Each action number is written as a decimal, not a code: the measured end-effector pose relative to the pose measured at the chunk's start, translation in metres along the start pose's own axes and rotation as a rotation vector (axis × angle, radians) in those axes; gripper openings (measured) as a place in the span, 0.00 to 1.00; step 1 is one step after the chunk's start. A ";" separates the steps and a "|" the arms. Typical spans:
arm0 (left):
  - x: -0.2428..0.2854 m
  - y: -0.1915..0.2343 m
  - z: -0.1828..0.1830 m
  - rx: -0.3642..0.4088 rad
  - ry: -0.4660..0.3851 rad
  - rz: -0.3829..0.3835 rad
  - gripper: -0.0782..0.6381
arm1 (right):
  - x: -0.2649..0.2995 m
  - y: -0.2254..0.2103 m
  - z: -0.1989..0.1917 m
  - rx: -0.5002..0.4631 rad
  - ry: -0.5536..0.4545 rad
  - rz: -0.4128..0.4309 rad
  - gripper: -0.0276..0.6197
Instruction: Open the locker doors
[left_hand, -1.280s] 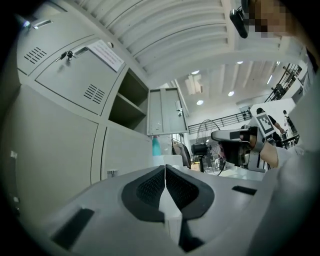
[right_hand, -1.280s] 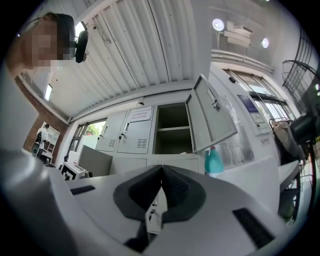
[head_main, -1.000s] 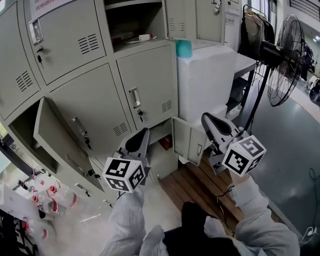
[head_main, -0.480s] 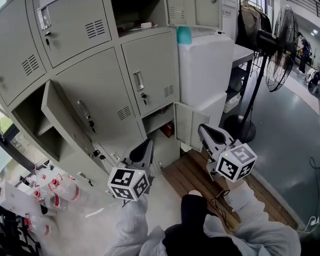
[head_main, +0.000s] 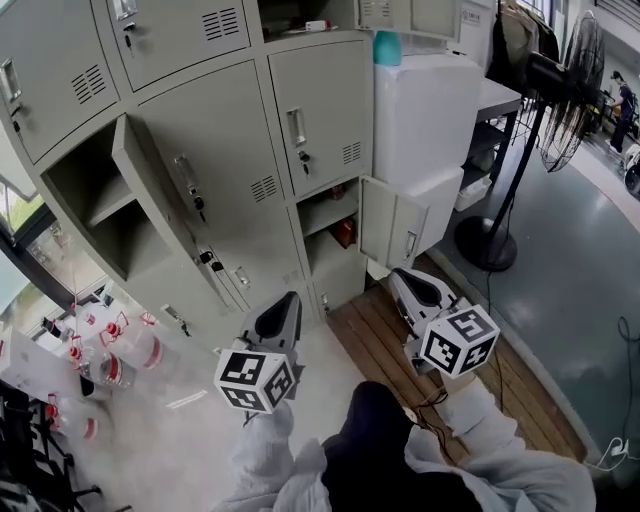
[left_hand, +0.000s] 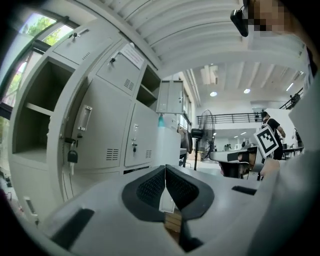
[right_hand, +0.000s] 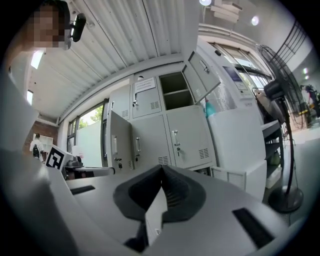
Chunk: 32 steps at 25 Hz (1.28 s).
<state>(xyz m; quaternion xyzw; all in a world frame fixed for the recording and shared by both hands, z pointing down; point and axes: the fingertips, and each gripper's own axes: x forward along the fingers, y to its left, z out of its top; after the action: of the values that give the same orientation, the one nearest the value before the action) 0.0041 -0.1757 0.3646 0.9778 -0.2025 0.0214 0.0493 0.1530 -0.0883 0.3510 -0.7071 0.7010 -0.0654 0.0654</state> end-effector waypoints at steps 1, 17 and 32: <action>-0.006 0.000 -0.006 -0.006 0.007 0.010 0.12 | -0.002 0.004 -0.006 0.008 0.006 0.004 0.05; -0.072 -0.043 -0.037 -0.055 -0.001 0.233 0.12 | -0.066 0.001 -0.025 -0.103 0.047 0.036 0.04; -0.119 -0.104 -0.062 -0.044 -0.021 0.346 0.12 | -0.119 -0.008 -0.045 -0.097 0.035 0.120 0.04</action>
<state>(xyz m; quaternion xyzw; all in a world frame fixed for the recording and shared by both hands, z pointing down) -0.0651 -0.0276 0.4099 0.9273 -0.3685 0.0147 0.0642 0.1518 0.0309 0.3964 -0.6651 0.7454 -0.0395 0.0226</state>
